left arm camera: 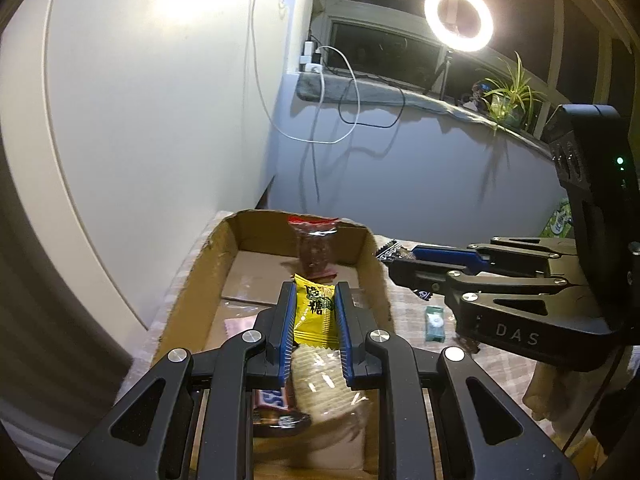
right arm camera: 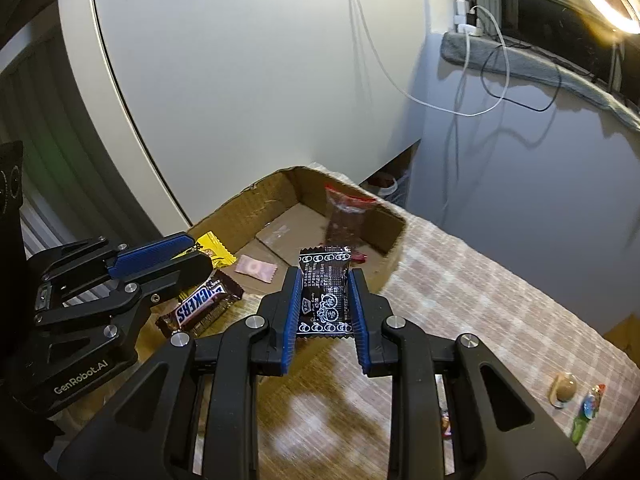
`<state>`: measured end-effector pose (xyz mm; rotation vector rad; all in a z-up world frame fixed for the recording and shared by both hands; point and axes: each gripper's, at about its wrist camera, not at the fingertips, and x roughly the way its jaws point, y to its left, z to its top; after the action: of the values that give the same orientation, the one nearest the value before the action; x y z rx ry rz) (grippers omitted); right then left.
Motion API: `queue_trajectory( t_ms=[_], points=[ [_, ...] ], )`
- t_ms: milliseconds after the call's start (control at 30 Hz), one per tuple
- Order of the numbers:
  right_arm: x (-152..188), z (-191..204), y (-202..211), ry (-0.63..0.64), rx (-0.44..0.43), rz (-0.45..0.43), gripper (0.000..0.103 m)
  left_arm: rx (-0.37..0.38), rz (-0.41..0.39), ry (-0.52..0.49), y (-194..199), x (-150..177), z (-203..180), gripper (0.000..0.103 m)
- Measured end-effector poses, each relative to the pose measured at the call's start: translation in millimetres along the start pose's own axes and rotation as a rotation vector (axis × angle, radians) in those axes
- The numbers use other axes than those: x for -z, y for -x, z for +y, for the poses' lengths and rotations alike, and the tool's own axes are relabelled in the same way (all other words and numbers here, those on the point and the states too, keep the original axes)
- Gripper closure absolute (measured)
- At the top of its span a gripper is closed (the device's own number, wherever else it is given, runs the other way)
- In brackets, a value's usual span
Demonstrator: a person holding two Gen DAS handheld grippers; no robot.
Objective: Organize snacks
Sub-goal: 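Carry both candies over the cardboard box, then open both tools to drop the candies into the box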
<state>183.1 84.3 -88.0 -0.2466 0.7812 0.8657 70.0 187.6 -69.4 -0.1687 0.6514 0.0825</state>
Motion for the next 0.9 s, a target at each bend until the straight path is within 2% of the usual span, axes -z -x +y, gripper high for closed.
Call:
queue_trajectory(
  t_ms=[500,567,633,700,867,900],
  points=[
    [-10.6,11.8,-20.4,0.027,-0.011,0.019,0.077,-0.025,0.005,0.015,-0.6,0.5,13.3,0.084],
    [-11.2,11.8,-20.4,0.027,-0.007,0.018,0.076,-0.037,0.004,0.012,-0.5,0.0,12.8,0.077],
    [-11.4,11.9,-19.3,0.028,0.001,0.013,0.064,-0.042,0.002,0.012,-0.3,-0.5,12.7,0.068],
    [-11.5,11.5,-16.9,0.029,0.014,0.000,0.042,-0.046,0.000,0.012,0.0,-1.0,12.8,0.058],
    [-12.9,6.8,-8.9,0.022,0.053,-0.030,0.024,-0.060,-0.011,0.009,2.6,-0.7,12.5,0.037],
    [-12.9,4.9,-7.7,0.019,0.055,-0.035,0.022,-0.060,-0.013,0.011,4.2,0.4,12.7,0.037]
  ],
)
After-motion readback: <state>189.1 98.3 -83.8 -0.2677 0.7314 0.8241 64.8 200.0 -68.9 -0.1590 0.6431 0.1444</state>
